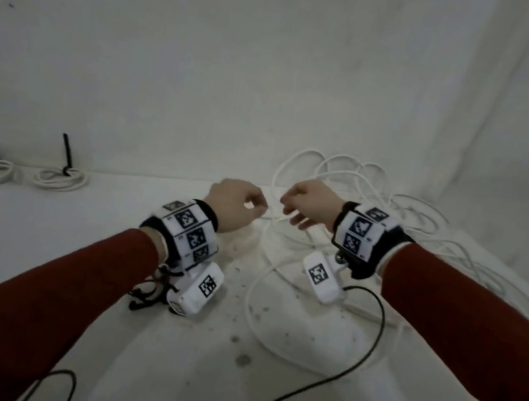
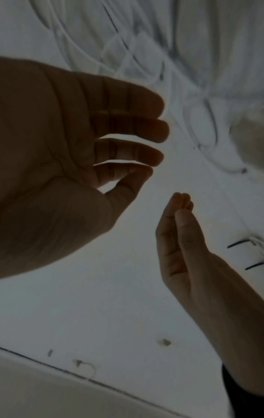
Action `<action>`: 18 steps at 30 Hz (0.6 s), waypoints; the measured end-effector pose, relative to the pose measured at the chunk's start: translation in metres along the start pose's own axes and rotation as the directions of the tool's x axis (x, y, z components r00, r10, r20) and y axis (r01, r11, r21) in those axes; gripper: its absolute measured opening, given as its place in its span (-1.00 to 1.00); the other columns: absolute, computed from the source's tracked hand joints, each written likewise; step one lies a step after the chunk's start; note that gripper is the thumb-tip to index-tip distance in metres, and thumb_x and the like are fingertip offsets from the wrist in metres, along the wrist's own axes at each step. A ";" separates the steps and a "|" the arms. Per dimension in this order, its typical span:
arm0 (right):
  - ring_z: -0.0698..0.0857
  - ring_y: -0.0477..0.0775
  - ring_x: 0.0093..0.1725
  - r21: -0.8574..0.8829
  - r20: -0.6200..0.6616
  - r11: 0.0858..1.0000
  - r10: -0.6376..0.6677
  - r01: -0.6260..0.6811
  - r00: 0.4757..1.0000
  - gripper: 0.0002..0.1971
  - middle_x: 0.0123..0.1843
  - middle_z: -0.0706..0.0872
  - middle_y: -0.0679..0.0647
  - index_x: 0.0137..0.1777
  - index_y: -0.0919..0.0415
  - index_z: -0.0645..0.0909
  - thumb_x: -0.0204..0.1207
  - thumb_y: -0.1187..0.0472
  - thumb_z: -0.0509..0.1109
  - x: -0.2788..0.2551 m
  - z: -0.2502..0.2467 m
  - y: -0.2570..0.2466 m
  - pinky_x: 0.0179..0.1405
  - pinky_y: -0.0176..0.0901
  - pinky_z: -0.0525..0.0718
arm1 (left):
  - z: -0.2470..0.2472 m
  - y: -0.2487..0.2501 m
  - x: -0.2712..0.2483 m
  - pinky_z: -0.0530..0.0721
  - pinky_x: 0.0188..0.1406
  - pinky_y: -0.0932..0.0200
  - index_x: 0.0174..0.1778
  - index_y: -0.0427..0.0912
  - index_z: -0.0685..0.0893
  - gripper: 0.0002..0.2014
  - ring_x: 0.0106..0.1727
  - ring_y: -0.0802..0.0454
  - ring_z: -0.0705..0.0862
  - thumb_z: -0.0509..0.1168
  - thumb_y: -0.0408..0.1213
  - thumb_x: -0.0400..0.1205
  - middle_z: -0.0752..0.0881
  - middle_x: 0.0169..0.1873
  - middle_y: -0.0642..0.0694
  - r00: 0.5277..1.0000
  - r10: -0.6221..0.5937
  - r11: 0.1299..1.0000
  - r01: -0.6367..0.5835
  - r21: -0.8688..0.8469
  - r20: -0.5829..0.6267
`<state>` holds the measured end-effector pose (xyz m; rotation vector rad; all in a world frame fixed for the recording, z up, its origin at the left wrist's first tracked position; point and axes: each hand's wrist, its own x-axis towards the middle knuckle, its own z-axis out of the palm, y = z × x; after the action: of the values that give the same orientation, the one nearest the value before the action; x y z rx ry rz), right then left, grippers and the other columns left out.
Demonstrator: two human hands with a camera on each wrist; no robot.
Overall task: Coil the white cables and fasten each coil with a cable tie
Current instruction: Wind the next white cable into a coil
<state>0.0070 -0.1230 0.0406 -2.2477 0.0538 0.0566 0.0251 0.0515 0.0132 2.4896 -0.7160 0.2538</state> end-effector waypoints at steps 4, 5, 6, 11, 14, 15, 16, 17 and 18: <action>0.70 0.03 -0.25 -0.216 0.084 0.976 0.039 -0.020 0.996 -0.85 -0.17 0.75 0.05 0.01 0.24 0.70 0.58 0.21 0.35 -0.025 -0.018 0.040 -0.27 -0.16 0.68 | 0.041 0.031 -0.004 0.50 0.25 0.10 0.19 0.07 0.70 -0.73 0.27 0.00 0.58 0.33 -0.04 0.58 0.67 0.22 0.02 0.937 0.049 0.981 -0.111 0.160 0.347; 0.71 0.01 -0.23 -0.261 0.112 0.965 0.039 -0.009 0.993 -0.85 -0.16 0.76 0.03 0.00 0.23 0.71 0.58 0.19 0.36 -0.030 -0.021 0.047 -0.24 -0.17 0.69 | 0.049 0.037 -0.006 0.50 0.23 0.11 0.25 0.06 0.66 -0.68 0.28 -0.02 0.56 0.33 -0.02 0.58 0.63 0.26 0.00 0.910 0.027 0.966 -0.131 0.225 0.414; 0.72 0.00 -0.20 -0.296 0.146 0.955 0.046 0.000 0.988 -0.84 -0.15 0.76 0.02 0.01 0.22 0.72 0.58 0.17 0.36 -0.033 -0.022 0.052 -0.22 -0.17 0.70 | 0.058 0.040 -0.007 0.49 0.21 0.10 0.30 0.02 0.63 -0.63 0.28 -0.06 0.55 0.33 -0.02 0.58 0.60 0.28 -0.05 0.892 0.001 0.949 -0.143 0.280 0.452; 0.59 0.06 0.08 -0.487 0.080 0.872 -0.015 0.052 0.997 -0.68 0.16 0.62 0.10 0.22 0.14 0.63 0.50 0.10 0.48 -0.037 -0.022 0.065 0.01 -0.10 0.62 | 0.074 0.051 -0.010 0.53 0.11 0.05 0.32 -0.22 0.45 -0.65 0.19 -0.17 0.58 0.27 -0.35 0.61 0.62 0.20 -0.23 0.939 -0.058 0.977 -0.017 0.212 0.338; 0.37 0.19 0.38 -0.690 0.039 0.723 0.000 0.027 0.999 -0.57 0.31 0.45 0.11 0.34 -0.02 0.52 0.49 -0.02 0.46 -0.033 -0.023 0.067 0.37 0.13 0.42 | 0.064 0.059 -0.002 0.54 -0.01 0.13 0.23 -0.22 0.58 -0.77 0.05 -0.12 0.63 0.15 -0.37 0.68 0.66 0.11 -0.21 0.940 -0.103 0.988 0.060 0.139 0.325; 0.37 0.18 0.39 -0.720 0.039 0.694 0.001 0.027 0.999 -0.62 0.28 0.47 0.07 0.32 -0.04 0.52 0.52 -0.04 0.41 -0.032 -0.024 0.067 0.39 0.19 0.37 | 0.058 0.062 0.001 0.56 -0.08 0.11 0.12 -0.21 0.62 -0.79 -0.07 -0.10 0.63 0.11 -0.38 0.70 0.65 0.02 -0.20 0.942 -0.122 0.992 0.110 0.055 0.313; 0.43 0.16 0.35 -0.709 0.041 0.704 -0.021 0.044 0.999 -0.72 0.21 0.52 0.03 0.25 -0.03 0.55 0.57 -0.03 0.35 -0.030 -0.026 0.066 0.38 0.19 0.37 | 0.051 0.064 0.004 0.57 -0.15 0.09 0.02 -0.19 0.63 -0.80 -0.17 -0.08 0.61 0.09 -0.37 0.71 0.61 -0.08 -0.18 0.946 -0.144 0.985 0.166 -0.052 0.291; 0.52 0.14 0.27 -0.653 0.040 0.753 -0.065 0.076 0.997 -0.81 0.11 0.57 -0.01 0.16 0.02 0.57 0.63 0.01 0.28 -0.030 -0.029 0.065 0.31 0.13 0.43 | 0.042 0.066 0.008 0.54 -0.20 0.10 -0.05 -0.18 0.62 -0.81 -0.22 -0.05 0.56 0.09 -0.36 0.72 0.57 -0.15 -0.13 0.951 -0.166 0.967 0.209 -0.145 0.261; 0.60 0.11 0.14 -0.568 0.035 0.814 -0.124 0.122 0.992 -0.84 0.01 0.61 -0.02 0.08 0.08 0.58 0.67 0.06 0.21 -0.030 -0.032 0.065 0.17 0.00 0.52 | 0.032 0.066 0.011 0.49 -0.23 0.15 -0.09 -0.17 0.62 -0.81 -0.23 -0.02 0.52 0.10 -0.34 0.72 0.54 -0.19 -0.09 0.958 -0.182 0.952 0.228 -0.204 0.224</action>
<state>-0.0256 -0.1883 0.0120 -2.8499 -0.1262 -0.0045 0.0004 -0.0180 0.0187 2.3638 -0.5238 -0.1542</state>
